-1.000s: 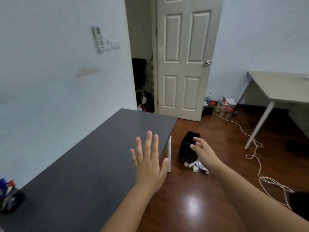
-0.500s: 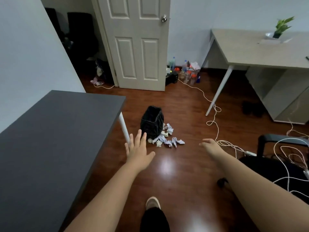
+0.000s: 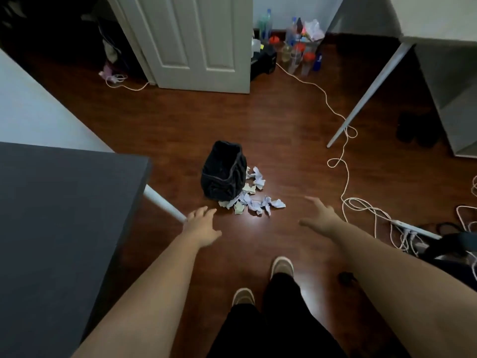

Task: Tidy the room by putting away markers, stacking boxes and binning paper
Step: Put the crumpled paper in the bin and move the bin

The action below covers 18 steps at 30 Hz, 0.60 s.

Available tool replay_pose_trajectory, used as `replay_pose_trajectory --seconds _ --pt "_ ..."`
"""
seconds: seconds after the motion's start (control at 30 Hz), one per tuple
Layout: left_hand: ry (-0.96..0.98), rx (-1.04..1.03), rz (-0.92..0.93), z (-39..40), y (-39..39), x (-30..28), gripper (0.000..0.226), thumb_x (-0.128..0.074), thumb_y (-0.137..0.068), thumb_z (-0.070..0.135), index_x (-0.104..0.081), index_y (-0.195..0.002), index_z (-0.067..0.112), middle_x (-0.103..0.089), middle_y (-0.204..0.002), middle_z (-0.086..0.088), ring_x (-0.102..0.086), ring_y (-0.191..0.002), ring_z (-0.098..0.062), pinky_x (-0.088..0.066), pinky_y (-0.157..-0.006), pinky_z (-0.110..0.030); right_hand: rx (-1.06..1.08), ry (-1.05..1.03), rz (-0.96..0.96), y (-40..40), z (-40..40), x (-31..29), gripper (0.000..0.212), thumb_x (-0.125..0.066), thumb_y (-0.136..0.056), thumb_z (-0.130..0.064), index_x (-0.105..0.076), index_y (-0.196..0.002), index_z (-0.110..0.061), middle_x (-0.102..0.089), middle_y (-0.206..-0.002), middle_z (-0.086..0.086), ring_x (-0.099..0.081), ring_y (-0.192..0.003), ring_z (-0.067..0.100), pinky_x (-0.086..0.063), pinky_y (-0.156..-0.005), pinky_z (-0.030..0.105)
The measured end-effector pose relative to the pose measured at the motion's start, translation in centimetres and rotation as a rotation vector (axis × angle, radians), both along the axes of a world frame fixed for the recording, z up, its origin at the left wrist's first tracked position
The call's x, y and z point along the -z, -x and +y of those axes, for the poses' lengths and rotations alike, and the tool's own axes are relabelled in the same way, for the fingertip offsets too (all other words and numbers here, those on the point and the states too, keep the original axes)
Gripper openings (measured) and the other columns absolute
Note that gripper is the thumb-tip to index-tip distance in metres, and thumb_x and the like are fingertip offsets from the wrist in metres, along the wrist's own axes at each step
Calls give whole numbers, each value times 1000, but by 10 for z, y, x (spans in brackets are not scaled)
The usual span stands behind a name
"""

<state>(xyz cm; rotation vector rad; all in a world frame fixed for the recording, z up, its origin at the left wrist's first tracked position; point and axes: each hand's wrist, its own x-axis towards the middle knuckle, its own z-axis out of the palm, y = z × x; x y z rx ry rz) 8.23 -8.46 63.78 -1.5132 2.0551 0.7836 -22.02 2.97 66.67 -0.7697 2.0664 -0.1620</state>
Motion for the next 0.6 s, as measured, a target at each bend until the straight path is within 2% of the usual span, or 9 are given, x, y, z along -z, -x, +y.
replay_pose_trajectory --seconds 0.13,0.27,0.37,0.4,0.47,0.53,0.6 --pt "-42 33 -52 -59 36 56 80 -61 -88 52 -22 -154 29 -19 -162 -2 -19 -147 -32 -23 -118 -47 -131 -62 -7 35 -79 53 85 -79 -75 -32 -33 -146 -40 -33 -140 23 -55 -116 38 -42 -99 31" --pt "-104 18 -87 -104 62 134 78 -62 -87 49 -24 -153 31 -25 -159 -3 -24 -144 -32 -26 -117 -45 -246 -124 4 63 -152 126 80 -78 -71 -40 -39 -141 -44 -37 -140 15 -51 -122 33 -41 -101 32" --pt "-174 45 -81 -130 81 210 76 -63 -88 44 -24 -152 35 -25 -157 -2 -27 -141 -31 -30 -114 -44 -281 -157 -21 78 -191 213 91 -73 -53 -60 -43 -137 -46 -42 -142 7 -46 -126 31 -43 -102 35" --pt "-189 73 -76 -138 87 238 75 -63 -88 41 -25 -152 37 -25 -157 -2 -28 -140 -31 -31 -114 -44 -262 -175 -39 81 -201 249 92 -73 -51 -61 -43 -136 -47 -42 -143 6 -43 -128 29 -43 -102 35" --pt "-213 165 -93 -152 100 295 72 -62 -89 34 -26 -151 39 -22 -158 -3 -27 -141 -31 -30 -114 -44 -250 -191 -75 81 -214 318 88 -77 -55 -56 -43 -136 -48 -40 -145 5 -40 -132 26 -43 -103 35" --pt "-231 227 -95 -162 112 356 71 -61 -90 28 -27 -151 40 -19 -160 -5 -23 -144 -33 -25 -117 -46 -250 -171 -80 75 -224 380 89 -75 -53 -59 -43 -135 -50 -40 -145 3 -37 -133 24 -42 -105 36" --pt "-227 289 -102 -171 123 411 72 -62 -90 26 -27 -150 42 -17 -161 -4 -22 -145 -33 -22 -117 -47 -295 -187 -66 69 -229 438 86 -76 -59 -57 -41 -137 -47 -39 -146 5 -31 -137 25 -37 -108 38"
